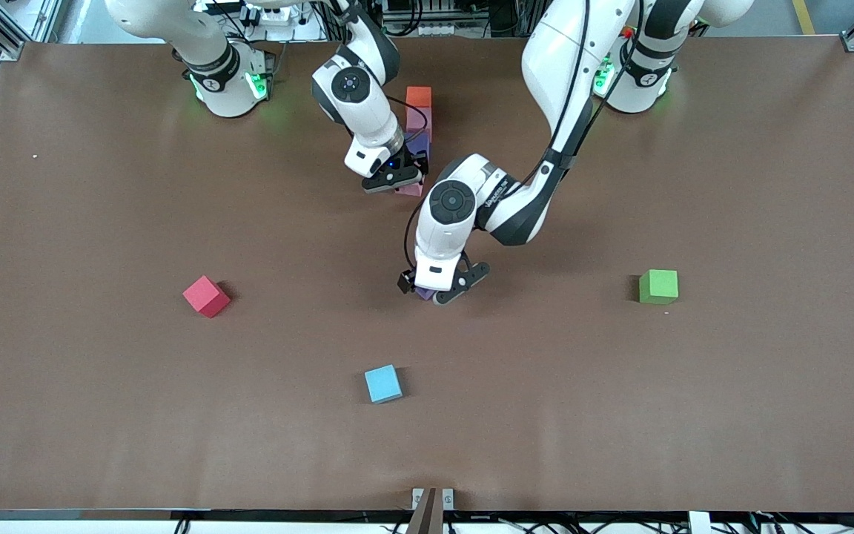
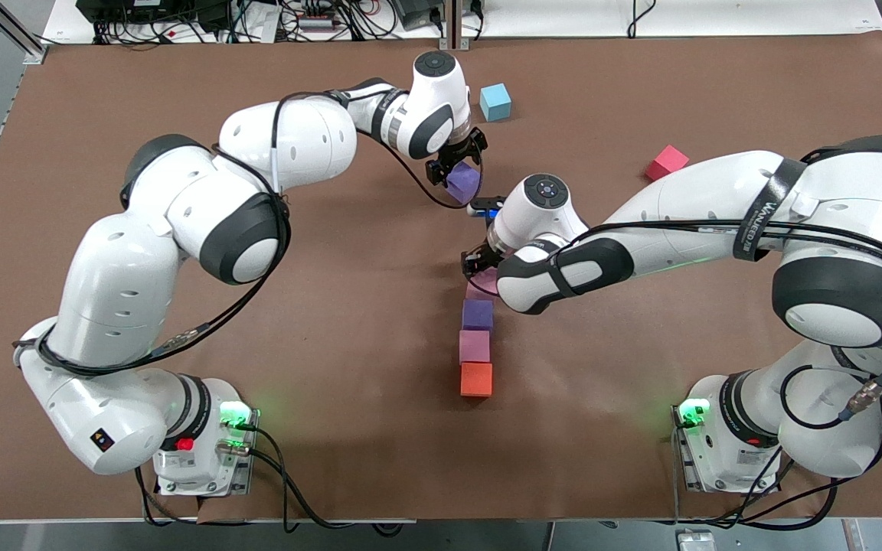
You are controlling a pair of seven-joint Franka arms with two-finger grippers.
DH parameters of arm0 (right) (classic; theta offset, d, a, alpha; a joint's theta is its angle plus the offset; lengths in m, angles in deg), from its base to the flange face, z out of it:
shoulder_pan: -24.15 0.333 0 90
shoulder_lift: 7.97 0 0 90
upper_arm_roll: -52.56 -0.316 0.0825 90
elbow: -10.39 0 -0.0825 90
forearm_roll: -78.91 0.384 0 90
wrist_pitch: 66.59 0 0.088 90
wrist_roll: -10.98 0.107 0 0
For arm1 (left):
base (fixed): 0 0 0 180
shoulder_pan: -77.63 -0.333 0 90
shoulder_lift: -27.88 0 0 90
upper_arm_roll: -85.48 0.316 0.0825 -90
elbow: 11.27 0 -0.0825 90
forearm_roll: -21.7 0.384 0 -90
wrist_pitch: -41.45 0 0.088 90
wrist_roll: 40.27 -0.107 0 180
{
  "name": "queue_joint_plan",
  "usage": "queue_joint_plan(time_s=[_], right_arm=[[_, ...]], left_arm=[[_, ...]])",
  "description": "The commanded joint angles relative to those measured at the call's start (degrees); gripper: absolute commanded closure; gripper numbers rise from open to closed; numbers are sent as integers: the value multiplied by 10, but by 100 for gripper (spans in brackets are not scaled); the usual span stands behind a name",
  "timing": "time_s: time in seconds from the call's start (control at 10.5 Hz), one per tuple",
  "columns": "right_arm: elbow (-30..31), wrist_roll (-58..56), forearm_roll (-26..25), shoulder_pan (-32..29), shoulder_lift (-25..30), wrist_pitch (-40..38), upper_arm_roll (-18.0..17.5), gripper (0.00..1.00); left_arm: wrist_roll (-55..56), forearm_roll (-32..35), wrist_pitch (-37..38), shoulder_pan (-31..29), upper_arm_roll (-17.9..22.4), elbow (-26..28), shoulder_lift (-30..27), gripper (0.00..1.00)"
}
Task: Arrange blocks into number 1
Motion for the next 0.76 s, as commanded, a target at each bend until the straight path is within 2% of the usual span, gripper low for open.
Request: queue_joint_plan(time_s=[0.0, 0.19, 0.28, 0.38, 0.47, 0.66], right_arm=[[-6, 4, 9, 15, -5, 5, 3, 52], [-7, 16, 9, 28, -6, 6, 3, 49], [-7, 20, 9, 32, -6, 6, 3, 46], [-7, 21, 9, 39, -7, 6, 4, 42], [-7, 22, 10, 39, -7, 6, 3, 0], [-5, 28, 9, 31, 4, 5, 4, 0]], left_arm=[[4, -18, -3, 11, 12, -21, 14, 0], [3, -25, -9, 11, 12, -21, 18, 32], [4, -26, -9, 11, 12, -21, 18, 54], [3, -26, -9, 10, 12, -19, 15, 80], [0, -21, -8, 9, 12, -18, 9, 100], [-59, -18, 4, 8, 14, -7, -24, 100]])
